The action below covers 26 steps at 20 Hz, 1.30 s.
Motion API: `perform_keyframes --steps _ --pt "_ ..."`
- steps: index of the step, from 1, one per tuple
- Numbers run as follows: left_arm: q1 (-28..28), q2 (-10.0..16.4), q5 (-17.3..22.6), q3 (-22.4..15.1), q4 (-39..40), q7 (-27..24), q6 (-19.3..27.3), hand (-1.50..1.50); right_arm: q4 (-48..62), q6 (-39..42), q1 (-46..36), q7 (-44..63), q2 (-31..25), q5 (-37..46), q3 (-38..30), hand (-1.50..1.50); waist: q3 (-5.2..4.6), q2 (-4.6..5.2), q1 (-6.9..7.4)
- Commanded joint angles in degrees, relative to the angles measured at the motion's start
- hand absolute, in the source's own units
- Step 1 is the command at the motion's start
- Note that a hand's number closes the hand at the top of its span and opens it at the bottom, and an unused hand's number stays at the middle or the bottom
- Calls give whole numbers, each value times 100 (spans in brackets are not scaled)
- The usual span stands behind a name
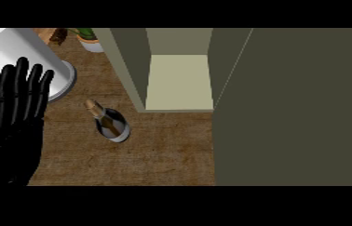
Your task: Pick up the wine, place it into the cabinet and close the cabinet
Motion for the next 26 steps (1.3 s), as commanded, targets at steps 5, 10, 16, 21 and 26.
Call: perform_keyframes --steps 5,10,16,21,26 --pt "-331 -576 -1503 273 379 -73 2314 -150 -411 341 356 -18 -244 122 243 -150 144 229 -7" --pt "-190 -585 -253 -285 258 569 3965 -150 -806 1209 1041 912 -466 -1034 855 -150 135 195 -65" --pt "-631 -588 -1705 -1657 -183 1768 5462 -150 -2090 1045 1491 1816 -627 -1568 805 -150 145 195 16" --pt "-1177 -589 -2818 -2184 -51 2812 6051 -150 -2695 752 1371 2460 -627 -1481 998 -150 143 195 44" --pt "-1242 -589 -3645 -2116 -496 3887 5725 -150 -2842 934 1841 2424 -763 -1961 667 -150 147 189 43"
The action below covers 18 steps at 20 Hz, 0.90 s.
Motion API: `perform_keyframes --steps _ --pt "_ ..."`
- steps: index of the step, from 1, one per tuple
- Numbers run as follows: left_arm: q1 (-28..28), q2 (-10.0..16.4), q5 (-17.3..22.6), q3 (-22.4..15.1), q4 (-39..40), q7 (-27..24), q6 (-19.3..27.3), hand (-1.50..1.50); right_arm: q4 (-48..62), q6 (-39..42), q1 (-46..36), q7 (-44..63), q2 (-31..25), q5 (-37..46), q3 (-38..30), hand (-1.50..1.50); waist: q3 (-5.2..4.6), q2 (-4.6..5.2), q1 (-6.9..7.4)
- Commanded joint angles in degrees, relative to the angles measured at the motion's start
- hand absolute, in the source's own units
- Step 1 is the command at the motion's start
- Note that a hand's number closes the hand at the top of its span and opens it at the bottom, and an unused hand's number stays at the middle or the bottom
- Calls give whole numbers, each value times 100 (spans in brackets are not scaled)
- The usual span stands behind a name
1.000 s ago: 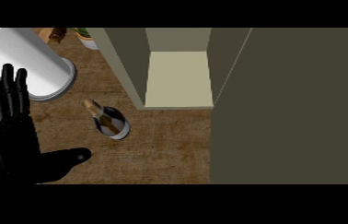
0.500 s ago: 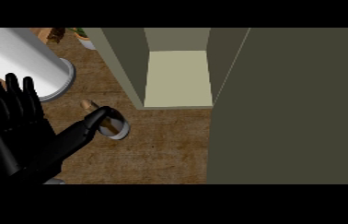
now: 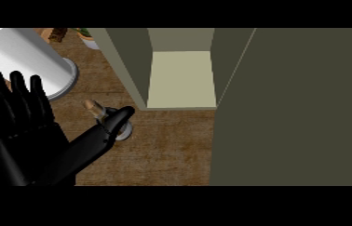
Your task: Pick up the wine, place it into the cabinet and close the cabinet
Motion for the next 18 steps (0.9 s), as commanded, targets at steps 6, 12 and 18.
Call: perform_keyframes --steps 6,12,18 --pt "-235 -4 -1599 -480 -367 1561 257 -150 -1351 -283 439 566 -13 -135 238 -150 5 -26 -12" --pt "-183 -4 -2352 -866 -382 2122 560 -150 -1457 -509 125 874 -53 21 475 -150 -2 -22 7" --pt "-438 -4 -2959 -512 -573 2710 298 -150 -1649 -600 262 874 -110 5 488 -150 -2 -17 -28"
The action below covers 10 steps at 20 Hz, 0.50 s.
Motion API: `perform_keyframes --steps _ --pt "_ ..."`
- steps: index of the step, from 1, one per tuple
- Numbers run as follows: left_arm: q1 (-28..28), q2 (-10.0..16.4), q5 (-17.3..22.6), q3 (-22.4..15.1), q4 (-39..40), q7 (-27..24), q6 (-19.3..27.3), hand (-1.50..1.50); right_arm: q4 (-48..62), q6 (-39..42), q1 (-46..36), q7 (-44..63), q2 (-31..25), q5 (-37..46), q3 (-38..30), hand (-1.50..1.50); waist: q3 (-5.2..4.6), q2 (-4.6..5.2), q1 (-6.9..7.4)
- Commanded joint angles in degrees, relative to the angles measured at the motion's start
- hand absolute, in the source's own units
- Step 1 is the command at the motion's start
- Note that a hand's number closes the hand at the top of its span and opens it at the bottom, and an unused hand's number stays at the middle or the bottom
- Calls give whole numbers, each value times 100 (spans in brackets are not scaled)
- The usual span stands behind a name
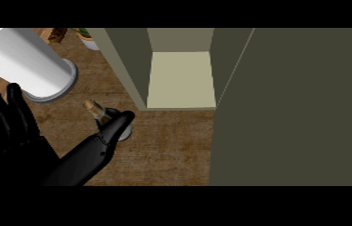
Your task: Pick up the wine, place it into the cabinet and close the cabinet
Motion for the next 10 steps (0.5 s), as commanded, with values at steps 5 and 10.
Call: perform_keyframes --steps 5,10 --pt "-41 -1 -674 -23 -100 640 105 -150 -1396 -96 398 424 -179 -397 -288 -150 -1 25 -18" --pt "485 -1 -1016 56 -305 816 134 -150 -1448 -363 252 646 0 -97 2 -150 -9 23 14"
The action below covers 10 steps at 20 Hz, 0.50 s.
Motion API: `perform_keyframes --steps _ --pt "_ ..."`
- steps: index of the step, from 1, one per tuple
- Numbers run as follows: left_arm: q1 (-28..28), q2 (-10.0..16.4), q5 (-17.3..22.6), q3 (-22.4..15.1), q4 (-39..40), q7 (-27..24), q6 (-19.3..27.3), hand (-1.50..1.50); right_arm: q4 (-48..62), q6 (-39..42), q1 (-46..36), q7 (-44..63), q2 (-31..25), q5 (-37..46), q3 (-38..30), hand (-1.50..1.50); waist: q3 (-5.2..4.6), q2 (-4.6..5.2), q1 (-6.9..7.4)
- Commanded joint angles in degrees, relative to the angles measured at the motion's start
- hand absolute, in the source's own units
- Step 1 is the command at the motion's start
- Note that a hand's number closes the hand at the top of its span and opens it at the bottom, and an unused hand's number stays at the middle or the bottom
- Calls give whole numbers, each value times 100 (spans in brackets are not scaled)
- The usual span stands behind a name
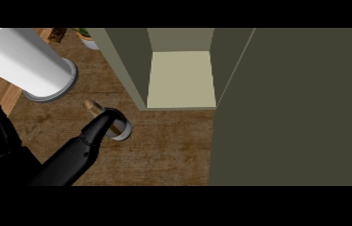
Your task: Pick up the wine, place it into the cabinet and close the cabinet
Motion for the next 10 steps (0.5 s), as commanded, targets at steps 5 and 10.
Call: perform_keyframes --steps 5,10 --pt "787 425 569 263 -284 65 126 -150 -1123 -179 203 574 47 -258 93 -150 -11 26 29" --pt "1077 579 1145 89 342 -460 853 -150 -1220 -29 272 524 -49 -539 -174 -150 -12 33 -12"
